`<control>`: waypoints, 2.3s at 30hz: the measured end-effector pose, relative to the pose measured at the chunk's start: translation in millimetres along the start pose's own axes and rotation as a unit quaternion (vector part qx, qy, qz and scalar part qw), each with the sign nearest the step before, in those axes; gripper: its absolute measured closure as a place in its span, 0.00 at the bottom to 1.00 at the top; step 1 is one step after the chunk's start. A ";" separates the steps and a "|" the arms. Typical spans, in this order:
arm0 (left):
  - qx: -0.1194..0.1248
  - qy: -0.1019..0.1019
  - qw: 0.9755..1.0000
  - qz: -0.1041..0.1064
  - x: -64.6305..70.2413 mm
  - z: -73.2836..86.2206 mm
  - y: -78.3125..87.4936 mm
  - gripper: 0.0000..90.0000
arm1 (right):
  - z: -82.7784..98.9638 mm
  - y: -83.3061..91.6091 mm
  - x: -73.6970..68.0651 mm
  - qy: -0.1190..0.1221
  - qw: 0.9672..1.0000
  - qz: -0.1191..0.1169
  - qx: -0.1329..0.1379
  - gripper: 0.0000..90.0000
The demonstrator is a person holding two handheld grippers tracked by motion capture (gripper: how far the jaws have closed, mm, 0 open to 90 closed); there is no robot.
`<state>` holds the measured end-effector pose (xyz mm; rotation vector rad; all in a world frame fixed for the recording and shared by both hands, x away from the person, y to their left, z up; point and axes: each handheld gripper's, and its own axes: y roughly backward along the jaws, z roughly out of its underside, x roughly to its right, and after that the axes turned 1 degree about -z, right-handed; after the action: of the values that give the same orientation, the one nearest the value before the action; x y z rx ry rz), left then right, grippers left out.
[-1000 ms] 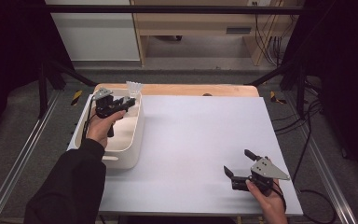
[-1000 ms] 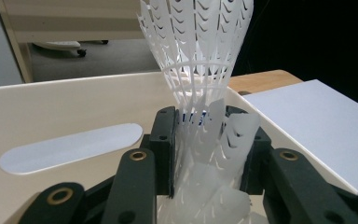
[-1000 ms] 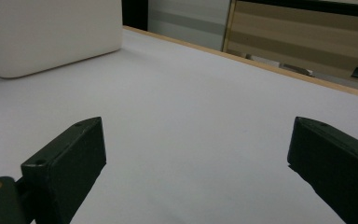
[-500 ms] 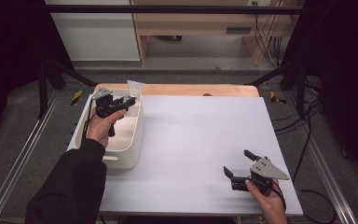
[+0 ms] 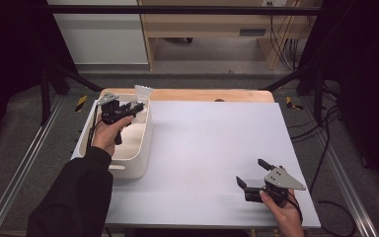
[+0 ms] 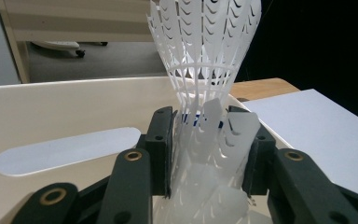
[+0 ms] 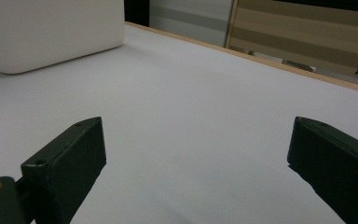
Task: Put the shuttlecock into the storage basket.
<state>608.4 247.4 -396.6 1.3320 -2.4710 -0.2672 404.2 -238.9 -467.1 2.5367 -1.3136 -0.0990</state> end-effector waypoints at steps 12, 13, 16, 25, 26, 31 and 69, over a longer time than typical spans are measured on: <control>0.005 0.007 1.000 0.002 -0.5 -0.5 -0.5 0.69 | 0.5 -1.1 -0.2 0.000 1.000 -0.002 -0.004 0.05; 0.006 0.008 1.000 0.002 -0.5 -0.4 -0.9 0.69 | 0.5 -1.1 -0.2 0.000 1.000 -0.002 -0.004 0.05; 0.007 0.011 1.000 0.002 -0.1 -0.5 -1.5 0.69 | 0.6 -1.1 -0.2 -0.001 1.000 -0.002 -0.004 0.05; 0.007 0.015 1.000 -0.002 -0.5 -0.5 -2.7 0.69 | 0.8 -1.1 0.0 -0.001 1.000 -0.003 -0.005 0.05; 0.007 0.016 1.000 -0.001 -0.3 -0.4 -2.7 0.69 | 0.8 -1.1 0.1 -0.001 1.000 -0.002 -0.006 0.05; 0.004 0.018 1.000 -0.002 -0.5 0.0 -2.9 0.68 | 0.7 -1.0 -0.3 -0.001 1.000 -0.003 -0.006 0.05; 0.018 0.015 0.998 -0.055 2.3 -9.8 3.5 0.12 | 0.3 -1.3 -3.1 0.004 1.000 -0.007 -0.007 0.05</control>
<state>608.1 247.3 -385.9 1.4796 -2.3923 -0.2271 403.3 -235.7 -468.0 2.5318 -1.2880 -0.1003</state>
